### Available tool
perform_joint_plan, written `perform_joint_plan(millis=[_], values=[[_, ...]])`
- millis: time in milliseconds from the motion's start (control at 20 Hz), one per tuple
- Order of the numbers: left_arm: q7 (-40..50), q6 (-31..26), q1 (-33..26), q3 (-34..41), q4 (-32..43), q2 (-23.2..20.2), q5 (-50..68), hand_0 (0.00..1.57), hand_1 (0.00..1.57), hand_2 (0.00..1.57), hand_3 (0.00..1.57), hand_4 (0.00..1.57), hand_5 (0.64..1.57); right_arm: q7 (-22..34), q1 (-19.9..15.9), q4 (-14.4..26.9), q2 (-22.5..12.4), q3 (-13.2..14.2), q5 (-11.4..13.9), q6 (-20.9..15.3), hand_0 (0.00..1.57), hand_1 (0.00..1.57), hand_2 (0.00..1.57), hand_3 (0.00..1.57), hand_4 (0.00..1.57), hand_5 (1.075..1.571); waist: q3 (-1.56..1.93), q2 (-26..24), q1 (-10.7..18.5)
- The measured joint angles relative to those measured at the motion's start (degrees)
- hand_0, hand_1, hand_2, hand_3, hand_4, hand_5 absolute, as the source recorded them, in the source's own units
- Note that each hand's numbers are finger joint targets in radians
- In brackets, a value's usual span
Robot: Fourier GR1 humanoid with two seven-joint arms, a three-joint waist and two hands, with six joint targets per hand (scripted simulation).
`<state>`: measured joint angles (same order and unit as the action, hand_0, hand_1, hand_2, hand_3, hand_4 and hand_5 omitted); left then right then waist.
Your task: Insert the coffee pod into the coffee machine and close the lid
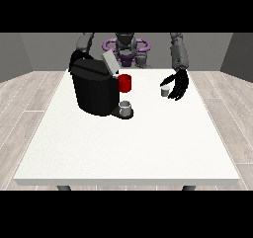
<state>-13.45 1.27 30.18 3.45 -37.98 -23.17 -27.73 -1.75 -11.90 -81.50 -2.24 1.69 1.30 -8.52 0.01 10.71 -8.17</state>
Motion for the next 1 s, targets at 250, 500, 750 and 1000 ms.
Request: perform_joint_plan(millis=[250,500,750,1000], values=[[-1.26,4.18,1.41,0.24,2.14,1.42,-2.08,0.84,0.84,0.97,0.75,0.38,1.571,-0.06,-0.46,0.78,0.81,0.15,-0.28,-0.66,0.00,0.00,0.00,0.00,0.49,1.571,0.02,-0.35,0.20],[-1.37,7.17,2.61,-0.65,3.44,1.26,-5.14,0.90,0.90,1.01,0.78,0.31,1.571,-2.27,-0.54,1.99,0.48,0.59,-1.89,-0.55,0.00,0.00,0.00,0.00,0.53,1.571,0.02,0.19,-0.02],[-3.62,6.95,3.91,-0.63,5.81,-0.86,-6.93,1.23,1.23,1.36,1.31,0.47,1.571,-2.98,-0.17,1.86,0.29,0.65,-2.43,0.31,0.00,0.00,0.00,0.00,0.40,1.571,0.04,1.04,-0.72],[-6.39,5.90,5.78,-0.42,6.24,-1.06,-7.23,1.48,1.48,1.47,1.41,0.63,1.571,-1.48,-0.97,2.04,0.04,1.41,-3.20,0.28,0.00,0.00,0.00,0.00,0.44,1.571,-0.01,0.36,-0.44]])
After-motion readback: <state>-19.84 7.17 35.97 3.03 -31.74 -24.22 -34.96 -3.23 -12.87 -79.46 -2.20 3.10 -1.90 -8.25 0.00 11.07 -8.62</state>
